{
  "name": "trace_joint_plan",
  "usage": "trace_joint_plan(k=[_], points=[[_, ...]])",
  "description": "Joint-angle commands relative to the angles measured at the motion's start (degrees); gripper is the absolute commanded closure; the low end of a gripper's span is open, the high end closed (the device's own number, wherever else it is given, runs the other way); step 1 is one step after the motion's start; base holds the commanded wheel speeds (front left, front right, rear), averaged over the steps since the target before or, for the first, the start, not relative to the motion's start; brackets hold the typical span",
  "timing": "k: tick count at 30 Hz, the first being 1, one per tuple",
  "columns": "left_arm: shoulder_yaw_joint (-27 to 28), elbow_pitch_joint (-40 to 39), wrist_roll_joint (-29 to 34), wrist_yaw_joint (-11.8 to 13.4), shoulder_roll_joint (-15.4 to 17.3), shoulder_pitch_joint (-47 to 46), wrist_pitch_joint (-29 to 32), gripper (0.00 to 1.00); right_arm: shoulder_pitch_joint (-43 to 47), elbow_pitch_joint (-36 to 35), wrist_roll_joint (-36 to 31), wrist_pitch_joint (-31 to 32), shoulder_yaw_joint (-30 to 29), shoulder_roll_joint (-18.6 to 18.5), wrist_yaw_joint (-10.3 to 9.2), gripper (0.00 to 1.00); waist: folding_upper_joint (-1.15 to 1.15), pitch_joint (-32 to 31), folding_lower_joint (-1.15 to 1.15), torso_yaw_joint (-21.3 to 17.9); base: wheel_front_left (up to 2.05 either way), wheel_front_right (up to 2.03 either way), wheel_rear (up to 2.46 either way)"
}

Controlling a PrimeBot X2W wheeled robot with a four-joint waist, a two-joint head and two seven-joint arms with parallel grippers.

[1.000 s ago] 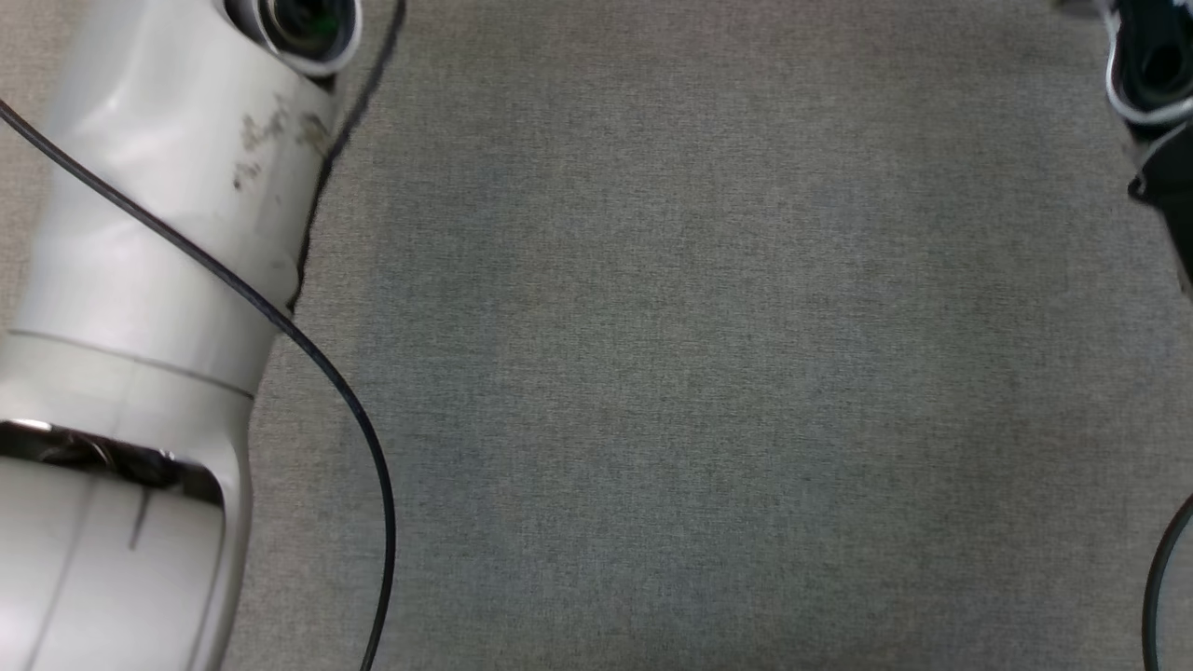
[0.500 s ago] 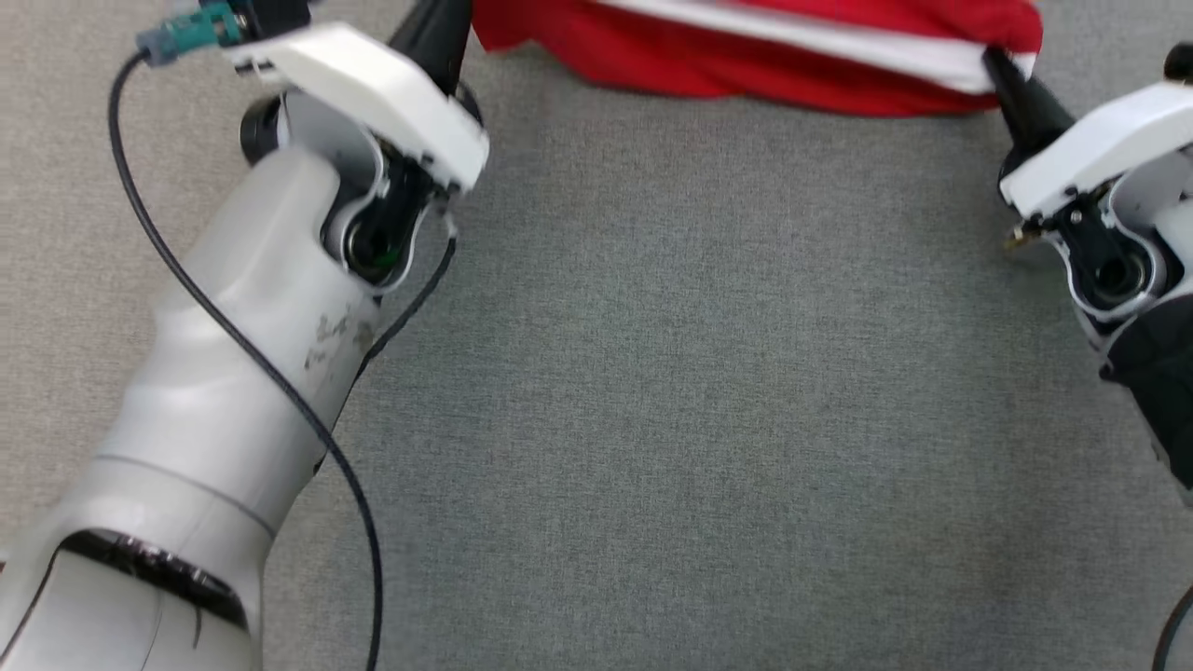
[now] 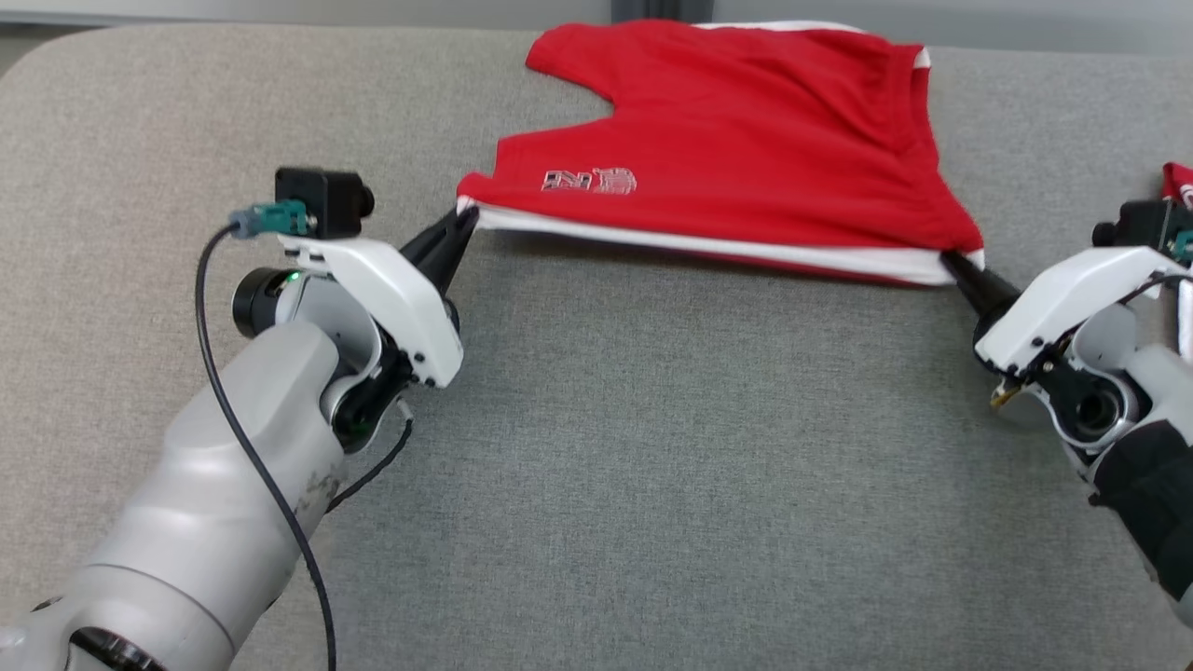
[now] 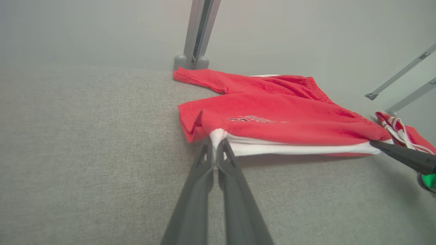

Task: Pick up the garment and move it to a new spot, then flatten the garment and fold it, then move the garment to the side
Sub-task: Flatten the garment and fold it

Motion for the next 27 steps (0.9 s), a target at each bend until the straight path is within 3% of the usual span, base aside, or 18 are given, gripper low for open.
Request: trace_joint_plan(k=[1, 5, 13, 27], points=[[-1.61, 0.35, 1.79, 0.14, 2.15, 0.94, -1.21, 1.00, 1.97, 1.19, 0.46, 0.83, 0.46, -0.74, -0.10, 1.00, 0.00, -1.64, 0.00, -0.47, 0.00, 0.00, 0.00], [-7.05, 1.72, 6.17, 0.15, 3.53, 3.08, -2.41, 1.00, 4.18, 1.24, 0.93, 2.33, 1.43, -0.67, -0.12, 1.00, 0.00, -3.51, 0.00, -0.91, 0.00, 0.00, 0.00], [-13.19, 2.09, 8.15, 0.16, 5.51, 6.70, -0.82, 1.00, 7.62, 1.02, 1.55, 4.43, 3.06, -0.30, -0.12, 1.00, 0.00, -6.60, 0.00, -1.51, 0.00, 0.00, 0.00], [-18.79, -4.01, 4.80, 0.16, 10.81, 14.22, 6.09, 1.00, 15.43, -3.39, 3.14, 14.76, 7.87, -1.92, -0.17, 1.00, 0.00, -13.45, 0.00, -1.72, 0.00, 0.00, 0.00]])
